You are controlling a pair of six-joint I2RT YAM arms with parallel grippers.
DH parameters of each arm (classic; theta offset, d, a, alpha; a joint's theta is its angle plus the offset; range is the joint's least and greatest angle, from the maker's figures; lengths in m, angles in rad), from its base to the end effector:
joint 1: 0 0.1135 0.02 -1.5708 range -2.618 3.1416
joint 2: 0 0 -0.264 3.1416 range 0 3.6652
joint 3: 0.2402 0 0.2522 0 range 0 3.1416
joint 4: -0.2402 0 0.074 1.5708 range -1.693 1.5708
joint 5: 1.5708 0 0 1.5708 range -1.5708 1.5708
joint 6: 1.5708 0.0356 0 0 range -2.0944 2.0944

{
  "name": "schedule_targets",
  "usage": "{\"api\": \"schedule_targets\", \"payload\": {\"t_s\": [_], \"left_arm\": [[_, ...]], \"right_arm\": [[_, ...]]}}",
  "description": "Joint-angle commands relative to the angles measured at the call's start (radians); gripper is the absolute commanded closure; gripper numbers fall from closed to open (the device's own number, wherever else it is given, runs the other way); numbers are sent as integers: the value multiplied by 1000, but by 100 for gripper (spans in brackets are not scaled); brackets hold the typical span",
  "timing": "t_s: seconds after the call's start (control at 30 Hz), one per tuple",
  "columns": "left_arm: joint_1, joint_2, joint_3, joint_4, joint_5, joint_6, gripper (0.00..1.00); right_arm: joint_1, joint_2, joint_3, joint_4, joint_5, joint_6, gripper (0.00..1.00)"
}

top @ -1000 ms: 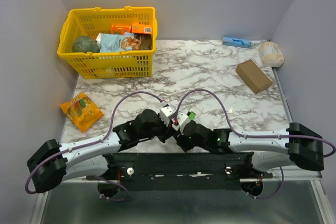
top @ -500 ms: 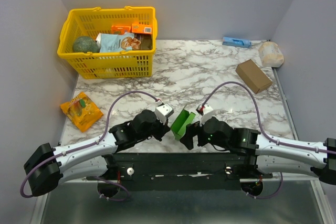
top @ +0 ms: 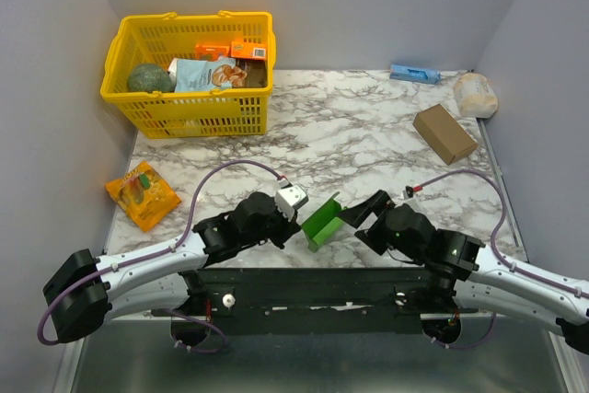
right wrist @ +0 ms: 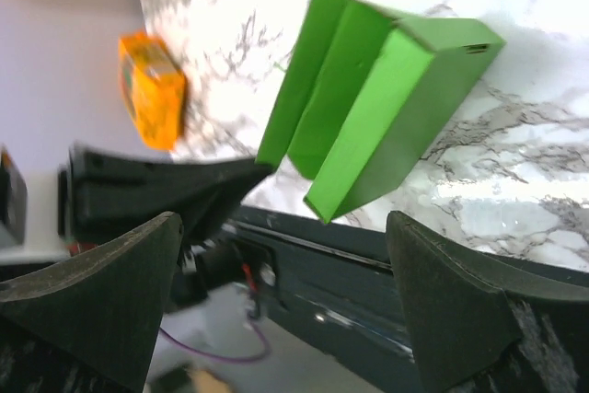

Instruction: Fold the paper box

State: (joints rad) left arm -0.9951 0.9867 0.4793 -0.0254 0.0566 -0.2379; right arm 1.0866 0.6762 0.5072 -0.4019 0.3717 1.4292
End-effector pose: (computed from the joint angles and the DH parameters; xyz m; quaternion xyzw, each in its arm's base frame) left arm 0.1137 -0.1789 0.2115 0.3339 0.8013 -0.3067 0.3903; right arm 0.0840 0.1319 0.2387 0.2343 0.8348 0.3983 0.2993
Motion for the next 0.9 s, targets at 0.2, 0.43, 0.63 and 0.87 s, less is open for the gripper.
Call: {"api": "schedule_targets", "payload": {"t_s": [0.2,0.43,0.63,0.87], "left_arm": [[0,9,10,51,69,26,100],[-17,18,15,45,65,34,100],[-30,20,15,39,54,40,100],[-82,17,24,27,8,77,100]], "right_arm": [[-70,112,-32,-75,-30,361,0],[-126,264,48,-25,-83,327,0],[-136,344,96,-6,-102,318,0],[-145,396,140,-38,-122,304,0]]}}
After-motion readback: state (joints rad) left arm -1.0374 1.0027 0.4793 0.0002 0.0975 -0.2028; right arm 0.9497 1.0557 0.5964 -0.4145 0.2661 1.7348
